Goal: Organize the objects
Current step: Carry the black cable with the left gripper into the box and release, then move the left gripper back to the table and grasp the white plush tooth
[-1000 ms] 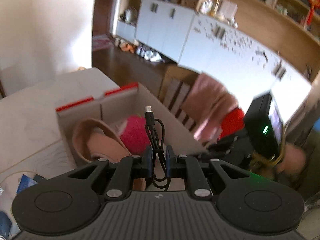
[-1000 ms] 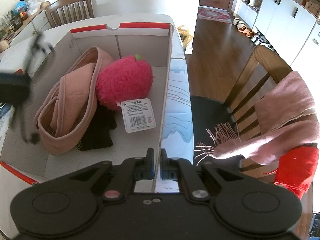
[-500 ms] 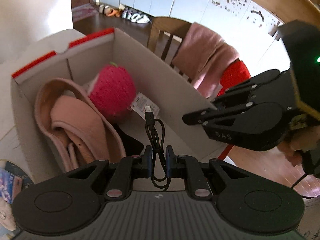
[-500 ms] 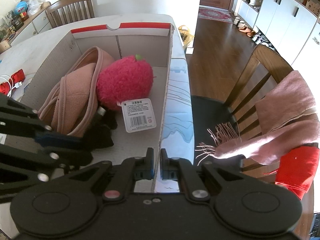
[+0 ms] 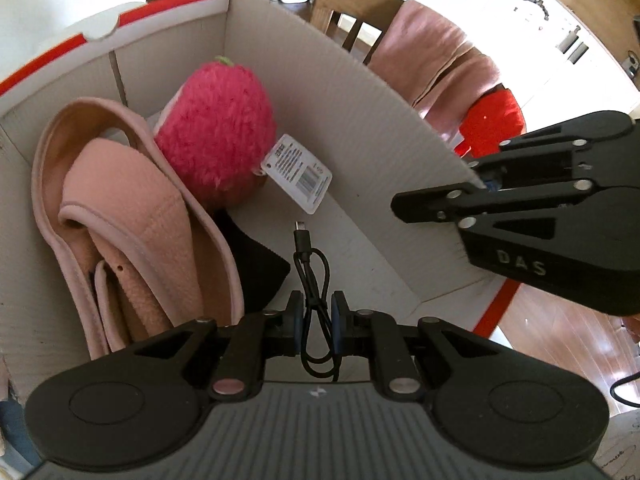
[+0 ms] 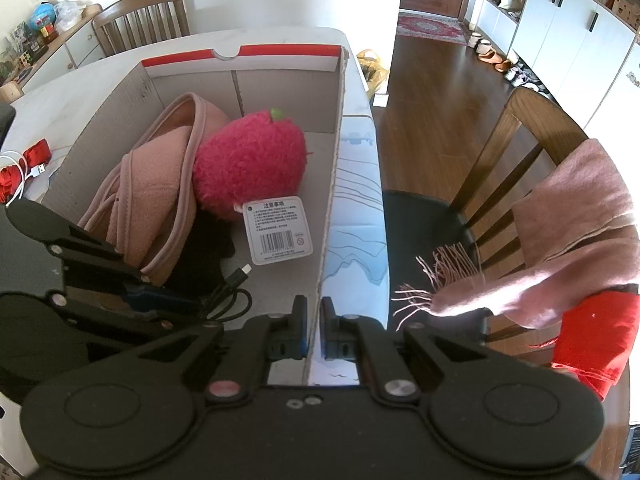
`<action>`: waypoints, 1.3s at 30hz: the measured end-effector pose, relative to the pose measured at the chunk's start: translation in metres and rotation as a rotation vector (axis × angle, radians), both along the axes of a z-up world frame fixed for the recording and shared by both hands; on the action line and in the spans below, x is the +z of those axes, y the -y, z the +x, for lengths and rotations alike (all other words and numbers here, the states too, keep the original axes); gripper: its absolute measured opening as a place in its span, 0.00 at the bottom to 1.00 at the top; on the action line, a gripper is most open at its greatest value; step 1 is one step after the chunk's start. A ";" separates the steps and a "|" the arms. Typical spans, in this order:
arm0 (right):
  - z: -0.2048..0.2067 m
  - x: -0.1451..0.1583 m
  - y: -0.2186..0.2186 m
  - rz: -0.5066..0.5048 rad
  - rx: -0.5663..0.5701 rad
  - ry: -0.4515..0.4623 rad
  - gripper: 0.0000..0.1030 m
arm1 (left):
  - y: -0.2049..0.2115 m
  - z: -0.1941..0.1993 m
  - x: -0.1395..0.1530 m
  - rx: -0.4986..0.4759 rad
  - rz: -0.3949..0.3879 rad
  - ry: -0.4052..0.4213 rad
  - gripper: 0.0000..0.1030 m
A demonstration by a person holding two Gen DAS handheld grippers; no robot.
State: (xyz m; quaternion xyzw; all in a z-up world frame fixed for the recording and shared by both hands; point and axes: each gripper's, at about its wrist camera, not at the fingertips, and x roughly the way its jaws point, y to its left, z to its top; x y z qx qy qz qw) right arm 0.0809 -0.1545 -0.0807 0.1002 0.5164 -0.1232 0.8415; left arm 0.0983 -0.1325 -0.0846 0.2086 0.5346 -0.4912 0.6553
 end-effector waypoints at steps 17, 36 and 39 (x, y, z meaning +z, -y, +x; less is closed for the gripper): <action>0.000 -0.001 0.002 0.010 -0.003 0.001 0.05 | -0.018 0.002 0.018 0.038 -0.065 -0.009 0.23; 0.000 -0.001 0.001 0.004 0.001 -0.009 0.05 | -0.090 0.002 0.102 0.198 -0.251 0.138 0.23; 0.001 -0.001 0.001 0.000 0.000 -0.013 0.05 | -0.107 0.009 0.105 0.247 -0.250 0.150 0.23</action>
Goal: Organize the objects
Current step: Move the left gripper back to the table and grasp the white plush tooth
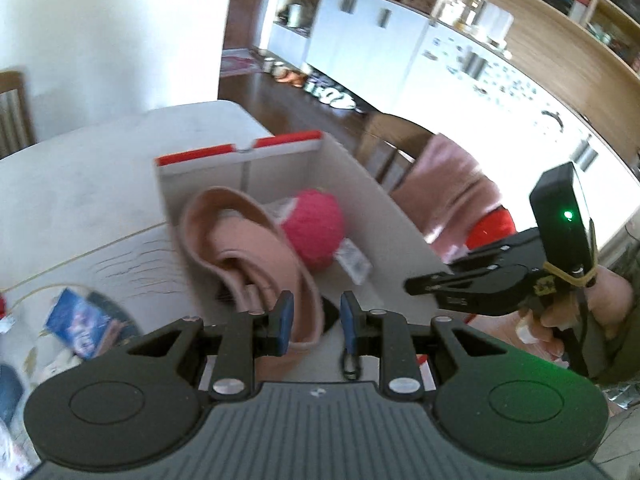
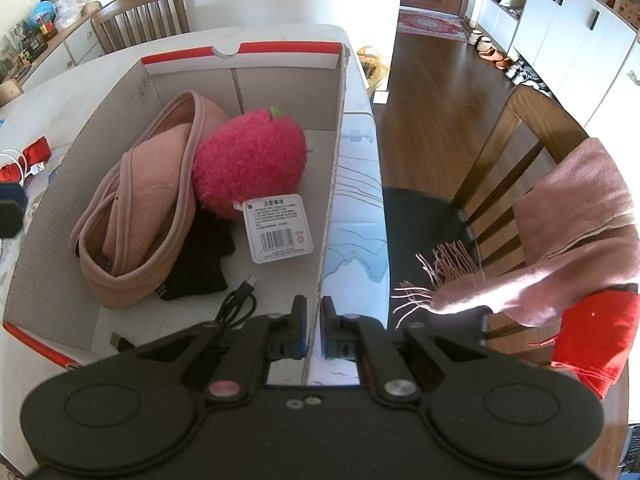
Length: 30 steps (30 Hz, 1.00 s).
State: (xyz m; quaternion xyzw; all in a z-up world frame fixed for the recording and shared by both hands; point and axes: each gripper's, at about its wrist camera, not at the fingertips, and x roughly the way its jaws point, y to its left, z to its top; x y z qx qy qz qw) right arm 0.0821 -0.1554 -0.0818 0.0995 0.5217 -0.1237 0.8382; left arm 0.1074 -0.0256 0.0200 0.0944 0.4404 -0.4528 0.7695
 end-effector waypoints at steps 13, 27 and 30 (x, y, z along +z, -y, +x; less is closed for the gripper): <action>0.001 0.002 -0.001 0.001 -0.008 -0.007 0.05 | -0.069 0.021 -0.010 0.213 0.008 -0.002 0.58; 0.002 0.001 -0.001 -0.005 -0.004 -0.023 0.05 | -0.135 0.056 -0.055 0.390 0.140 0.031 0.82; 0.001 0.001 -0.001 -0.005 -0.005 -0.026 0.05 | -0.144 0.066 -0.069 0.409 0.151 0.028 0.88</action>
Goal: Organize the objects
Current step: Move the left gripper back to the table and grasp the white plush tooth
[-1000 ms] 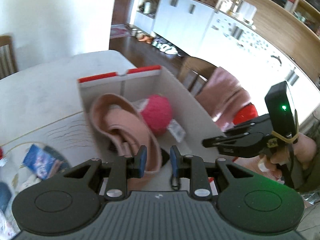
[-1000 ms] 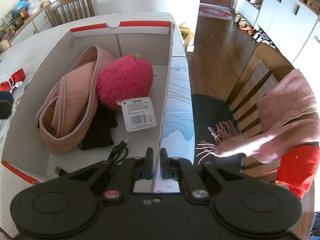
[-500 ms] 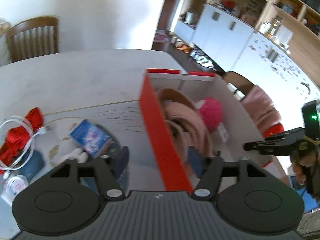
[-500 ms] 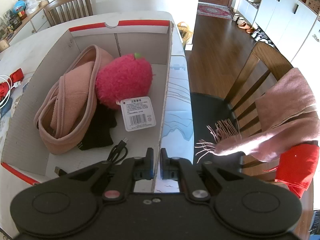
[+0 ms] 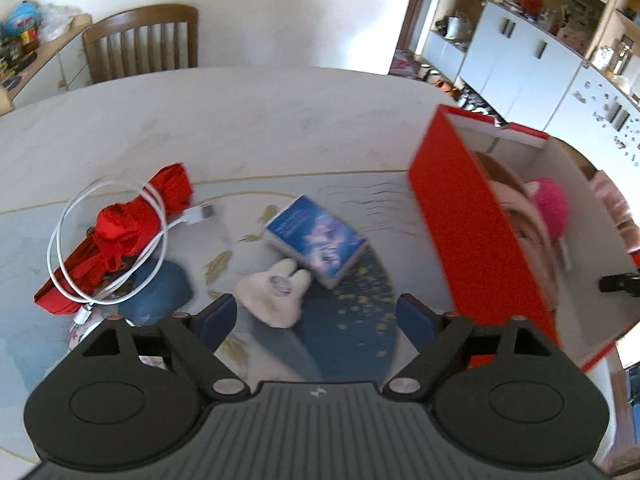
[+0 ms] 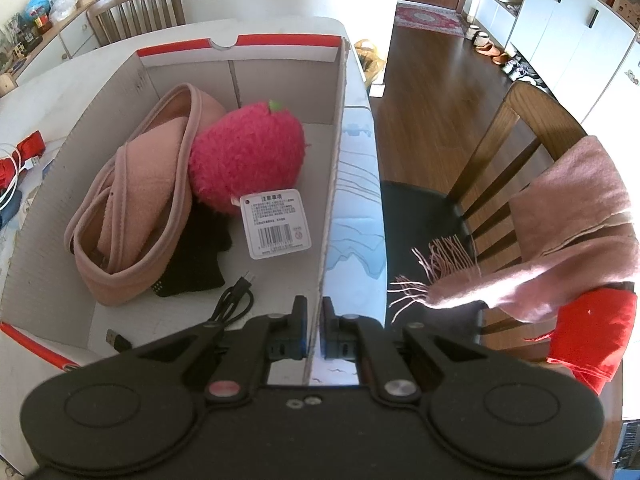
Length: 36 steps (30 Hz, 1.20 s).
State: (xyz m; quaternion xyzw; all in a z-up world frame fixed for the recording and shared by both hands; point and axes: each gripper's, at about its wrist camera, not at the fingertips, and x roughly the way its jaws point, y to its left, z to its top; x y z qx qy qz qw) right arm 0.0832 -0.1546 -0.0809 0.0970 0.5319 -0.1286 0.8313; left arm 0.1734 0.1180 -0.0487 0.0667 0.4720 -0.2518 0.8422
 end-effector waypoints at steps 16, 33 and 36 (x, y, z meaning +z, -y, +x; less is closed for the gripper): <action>0.005 -0.003 0.000 -0.006 -0.013 -0.017 0.05 | 0.007 0.029 -0.052 -0.028 0.111 -0.002 0.99; 0.006 -0.003 -0.001 -0.009 -0.014 -0.022 0.04 | 0.015 0.031 -0.063 -0.030 0.138 0.032 0.84; 0.005 -0.004 -0.001 -0.008 -0.012 -0.021 0.04 | 0.017 0.031 -0.063 -0.029 0.149 0.037 0.71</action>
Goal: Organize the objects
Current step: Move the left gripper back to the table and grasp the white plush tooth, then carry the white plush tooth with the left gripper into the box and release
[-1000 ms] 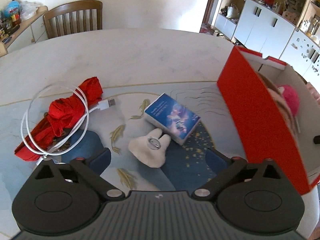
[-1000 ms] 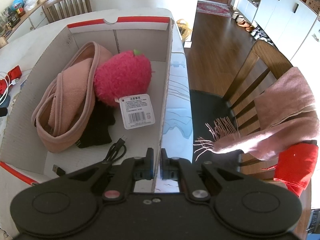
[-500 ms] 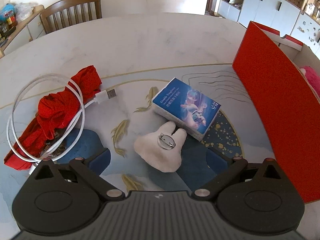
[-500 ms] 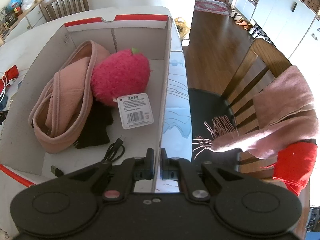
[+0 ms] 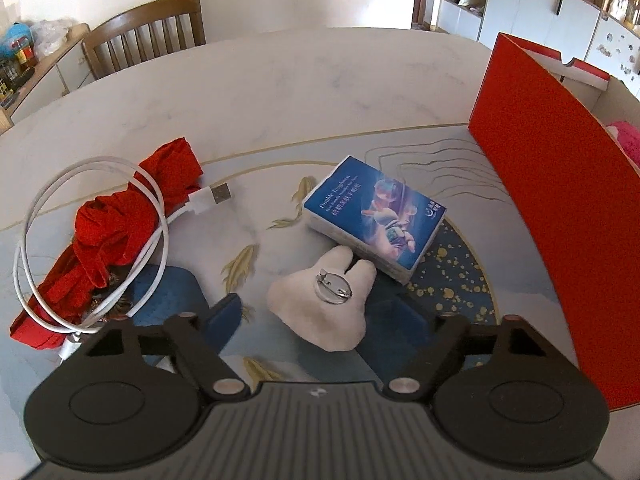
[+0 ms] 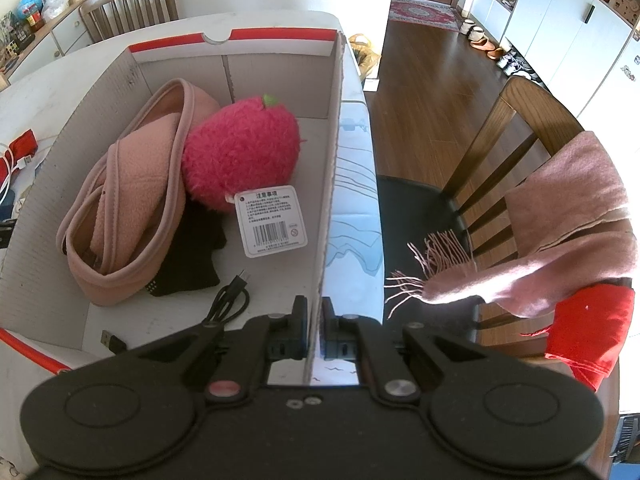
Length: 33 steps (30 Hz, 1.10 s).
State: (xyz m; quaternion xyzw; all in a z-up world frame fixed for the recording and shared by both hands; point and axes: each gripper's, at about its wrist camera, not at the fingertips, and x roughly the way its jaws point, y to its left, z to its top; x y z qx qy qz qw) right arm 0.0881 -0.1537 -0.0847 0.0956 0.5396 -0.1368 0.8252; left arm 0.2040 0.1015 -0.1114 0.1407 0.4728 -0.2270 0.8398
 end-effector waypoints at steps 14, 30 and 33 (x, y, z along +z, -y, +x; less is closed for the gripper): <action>-0.001 0.000 0.000 0.000 0.009 0.006 0.04 | -0.004 -0.007 0.010 0.021 -0.017 -0.013 0.47; 0.000 0.001 0.000 0.005 0.015 0.014 0.04 | 0.003 -0.052 0.084 -0.075 -0.149 0.019 0.47; 0.000 0.001 0.001 0.009 0.016 0.016 0.04 | 0.018 -0.061 0.100 -0.136 -0.175 0.037 0.47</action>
